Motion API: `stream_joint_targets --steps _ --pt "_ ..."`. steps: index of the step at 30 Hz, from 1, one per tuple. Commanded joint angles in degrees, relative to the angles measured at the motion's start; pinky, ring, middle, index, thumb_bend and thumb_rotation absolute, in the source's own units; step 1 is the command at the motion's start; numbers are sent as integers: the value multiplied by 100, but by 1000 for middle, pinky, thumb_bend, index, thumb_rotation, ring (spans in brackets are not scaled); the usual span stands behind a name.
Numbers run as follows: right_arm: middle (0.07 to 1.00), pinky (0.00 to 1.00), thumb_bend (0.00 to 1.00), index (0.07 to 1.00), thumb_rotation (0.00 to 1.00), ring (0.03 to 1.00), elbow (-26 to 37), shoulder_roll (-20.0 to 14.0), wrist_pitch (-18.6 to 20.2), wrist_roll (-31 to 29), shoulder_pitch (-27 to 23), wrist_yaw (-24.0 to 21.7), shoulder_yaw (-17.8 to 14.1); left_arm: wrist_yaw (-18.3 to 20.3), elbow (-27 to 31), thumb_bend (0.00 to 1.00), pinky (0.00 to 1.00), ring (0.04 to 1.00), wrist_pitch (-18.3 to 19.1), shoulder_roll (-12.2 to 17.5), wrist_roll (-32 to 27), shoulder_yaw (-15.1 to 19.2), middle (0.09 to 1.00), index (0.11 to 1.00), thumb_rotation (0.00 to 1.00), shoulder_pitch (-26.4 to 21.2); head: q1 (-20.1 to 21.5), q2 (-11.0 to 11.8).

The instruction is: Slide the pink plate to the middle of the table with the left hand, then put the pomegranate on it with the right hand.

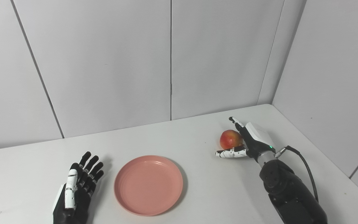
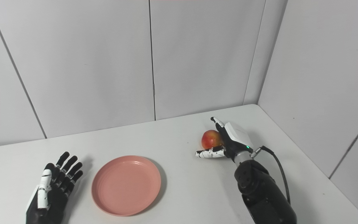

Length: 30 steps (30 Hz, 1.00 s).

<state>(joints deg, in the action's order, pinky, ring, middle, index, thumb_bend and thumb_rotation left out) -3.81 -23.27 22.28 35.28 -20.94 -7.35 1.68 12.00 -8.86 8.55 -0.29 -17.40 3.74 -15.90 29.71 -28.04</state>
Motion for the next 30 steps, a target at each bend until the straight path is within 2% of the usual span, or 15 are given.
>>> stream_joint_targets --steps 1,12,30 --pt "929 797 972 922 321 889 46 -174 -153 -56 -263 147 -43 -59 48 370 938 916 159 16 2 -15 928 916 1000 51 -14 -14" --pt "917 803 939 908 271 886 -288 -233 -261 -226 -369 329 1 -12 52 382 940 914 71 44 45 -58 930 918 1000 73 -58 -56" --pt "879 794 918 867 231 860 -850 -202 -434 -509 -601 760 0 -39 99 384 938 916 148 31 27 -40 932 919 1000 78 -75 -97"
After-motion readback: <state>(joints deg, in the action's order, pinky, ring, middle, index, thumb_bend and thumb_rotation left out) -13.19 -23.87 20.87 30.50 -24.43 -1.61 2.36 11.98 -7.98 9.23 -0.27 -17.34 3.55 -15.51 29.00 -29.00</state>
